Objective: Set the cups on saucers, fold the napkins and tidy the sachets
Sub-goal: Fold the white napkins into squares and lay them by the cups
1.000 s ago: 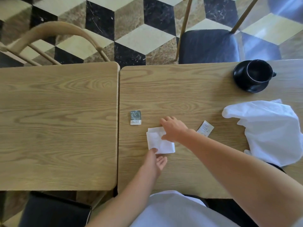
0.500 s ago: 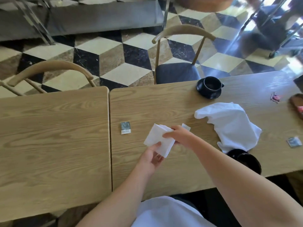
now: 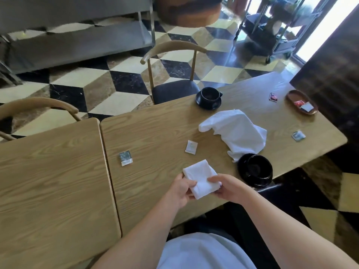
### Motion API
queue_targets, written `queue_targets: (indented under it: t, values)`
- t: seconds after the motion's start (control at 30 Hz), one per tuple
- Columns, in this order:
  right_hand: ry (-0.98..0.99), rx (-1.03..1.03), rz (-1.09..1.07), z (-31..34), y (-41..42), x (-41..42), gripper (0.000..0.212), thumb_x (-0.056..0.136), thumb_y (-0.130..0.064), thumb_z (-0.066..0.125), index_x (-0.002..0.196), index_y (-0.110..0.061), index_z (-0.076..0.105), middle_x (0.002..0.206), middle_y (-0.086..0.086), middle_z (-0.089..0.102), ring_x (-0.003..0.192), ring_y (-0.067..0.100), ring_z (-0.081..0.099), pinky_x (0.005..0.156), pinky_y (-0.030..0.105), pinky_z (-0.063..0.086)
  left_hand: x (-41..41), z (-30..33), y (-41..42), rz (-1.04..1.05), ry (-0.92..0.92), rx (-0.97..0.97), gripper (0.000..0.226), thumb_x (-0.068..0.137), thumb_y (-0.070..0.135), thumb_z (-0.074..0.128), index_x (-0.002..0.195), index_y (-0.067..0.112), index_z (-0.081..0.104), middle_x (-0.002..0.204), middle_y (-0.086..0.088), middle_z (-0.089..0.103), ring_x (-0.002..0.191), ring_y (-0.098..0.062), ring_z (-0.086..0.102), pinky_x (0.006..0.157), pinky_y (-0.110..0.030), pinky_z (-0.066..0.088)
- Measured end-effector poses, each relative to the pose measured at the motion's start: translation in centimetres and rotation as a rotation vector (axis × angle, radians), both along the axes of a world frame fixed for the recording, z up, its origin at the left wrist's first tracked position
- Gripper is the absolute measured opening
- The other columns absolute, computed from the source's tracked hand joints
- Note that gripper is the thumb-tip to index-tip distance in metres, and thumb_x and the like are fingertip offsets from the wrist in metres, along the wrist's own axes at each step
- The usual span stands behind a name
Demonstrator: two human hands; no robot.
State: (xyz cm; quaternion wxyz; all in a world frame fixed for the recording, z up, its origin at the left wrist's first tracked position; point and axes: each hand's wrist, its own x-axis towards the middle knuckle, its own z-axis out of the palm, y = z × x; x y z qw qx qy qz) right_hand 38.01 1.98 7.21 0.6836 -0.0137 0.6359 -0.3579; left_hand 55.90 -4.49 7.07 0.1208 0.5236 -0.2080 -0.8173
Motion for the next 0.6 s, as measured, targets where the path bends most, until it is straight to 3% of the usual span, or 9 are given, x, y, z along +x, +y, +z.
queue_targets:
  t: [0.13,0.27,0.33,0.43,0.6]
  values:
    - [0.213,0.084,0.189,-0.8,1.2,-1.4,0.029,0.087,-0.006,0.064,0.116,-0.001,0.063,0.106,0.014,0.066,0.093,0.026,0.064,0.081,0.033,0.052,-1.8,-1.0,0.8,-0.168,-0.167,-0.017,0.045,0.092,-0.010,0.048,0.130,0.013,0.053,0.122,-0.015,0.064,0.096,-0.032,0.066,0.067,-0.042,0.057]
    - [0.286,0.112,0.302,-1.4,1.5,-3.6,0.031,0.083,-0.007,0.063,0.113,0.002,0.065,0.102,0.014,0.062,0.089,0.025,0.063,0.082,0.035,0.055,-3.5,-2.6,0.8,-0.211,-0.269,-0.039,0.045,0.089,-0.012,0.052,0.128,0.012,0.053,0.126,-0.016,0.063,0.109,-0.036,0.065,0.079,-0.048,0.059]
    - [0.325,0.111,0.328,-1.9,1.4,-4.9,0.036,0.083,-0.009,0.065,0.117,0.002,0.065,0.102,0.013,0.063,0.087,0.025,0.064,0.079,0.035,0.057,-4.5,-3.0,0.8,-0.241,-0.304,-0.038,0.042,0.086,-0.010,0.054,0.122,0.013,0.057,0.119,-0.015,0.066,0.101,-0.033,0.068,0.070,-0.041,0.060]
    - [0.406,0.119,0.412,-3.1,0.9,-6.9,0.037,0.081,-0.013,0.066,0.115,0.001,0.066,0.099,0.011,0.064,0.084,0.023,0.065,0.069,0.029,0.056,-5.9,-3.5,0.9,-0.323,-0.387,-0.038,0.030,0.083,-0.003,0.059,0.108,0.013,0.061,0.099,-0.012,0.072,0.072,-0.024,0.069,0.054,-0.029,0.054]
    - [0.547,0.195,0.654,-5.8,-0.1,-9.0,0.028,0.080,-0.020,0.063,0.105,-0.009,0.064,0.105,0.009,0.069,0.092,0.026,0.073,0.080,0.036,0.063,-8.3,-5.7,0.8,-0.390,-0.493,-0.032,0.026,0.083,0.001,0.060,0.107,0.009,0.065,0.099,-0.014,0.074,0.071,-0.026,0.071,0.052,-0.028,0.054]
